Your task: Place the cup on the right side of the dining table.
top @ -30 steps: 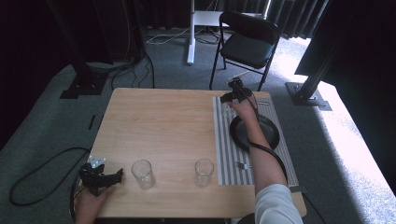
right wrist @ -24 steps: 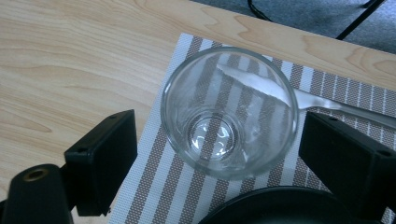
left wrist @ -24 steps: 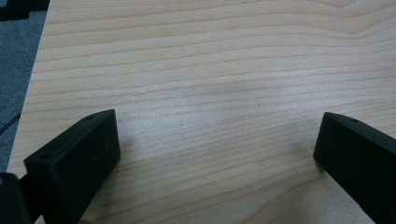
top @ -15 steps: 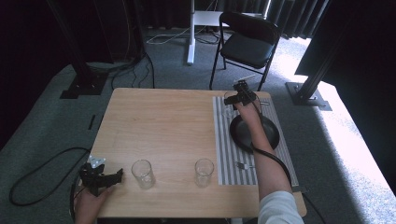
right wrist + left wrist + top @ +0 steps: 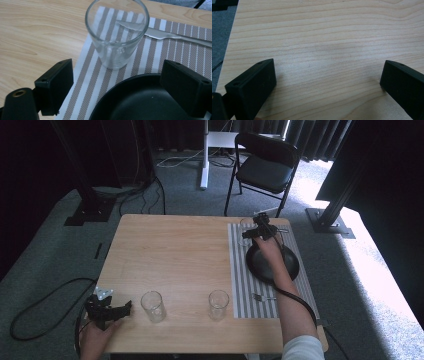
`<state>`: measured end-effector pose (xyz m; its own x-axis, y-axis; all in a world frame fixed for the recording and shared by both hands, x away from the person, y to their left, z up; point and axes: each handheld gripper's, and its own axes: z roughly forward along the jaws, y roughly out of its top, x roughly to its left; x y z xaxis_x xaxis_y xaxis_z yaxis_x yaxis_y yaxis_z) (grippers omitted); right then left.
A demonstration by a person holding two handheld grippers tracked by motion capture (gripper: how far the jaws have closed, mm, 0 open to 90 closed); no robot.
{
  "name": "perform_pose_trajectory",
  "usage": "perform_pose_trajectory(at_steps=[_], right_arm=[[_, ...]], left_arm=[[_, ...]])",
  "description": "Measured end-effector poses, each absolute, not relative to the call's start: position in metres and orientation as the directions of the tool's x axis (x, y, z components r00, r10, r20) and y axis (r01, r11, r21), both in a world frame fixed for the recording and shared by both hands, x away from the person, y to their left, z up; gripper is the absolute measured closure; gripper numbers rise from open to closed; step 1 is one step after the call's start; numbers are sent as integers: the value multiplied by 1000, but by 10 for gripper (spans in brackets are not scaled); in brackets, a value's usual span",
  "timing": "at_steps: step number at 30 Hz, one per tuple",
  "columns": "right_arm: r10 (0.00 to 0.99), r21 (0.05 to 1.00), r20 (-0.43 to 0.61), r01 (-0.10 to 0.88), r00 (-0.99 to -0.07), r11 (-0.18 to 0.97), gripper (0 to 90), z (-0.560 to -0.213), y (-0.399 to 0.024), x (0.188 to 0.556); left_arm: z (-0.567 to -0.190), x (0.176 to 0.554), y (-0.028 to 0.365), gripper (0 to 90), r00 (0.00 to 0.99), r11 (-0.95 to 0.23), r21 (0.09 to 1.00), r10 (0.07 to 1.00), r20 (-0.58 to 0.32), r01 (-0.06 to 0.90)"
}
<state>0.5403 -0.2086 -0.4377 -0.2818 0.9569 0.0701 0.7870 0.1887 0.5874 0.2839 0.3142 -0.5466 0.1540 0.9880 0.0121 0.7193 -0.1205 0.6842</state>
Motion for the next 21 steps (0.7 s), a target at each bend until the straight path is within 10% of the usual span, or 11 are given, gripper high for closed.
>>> perform_pose_trajectory(at_steps=[21], right_arm=[[950, 610, 106, 774, -292, 170, 112, -443, -219, 507]], left_arm=[[-547, 284, 314, 7, 154, -121, 684, 988, 12, 719]])
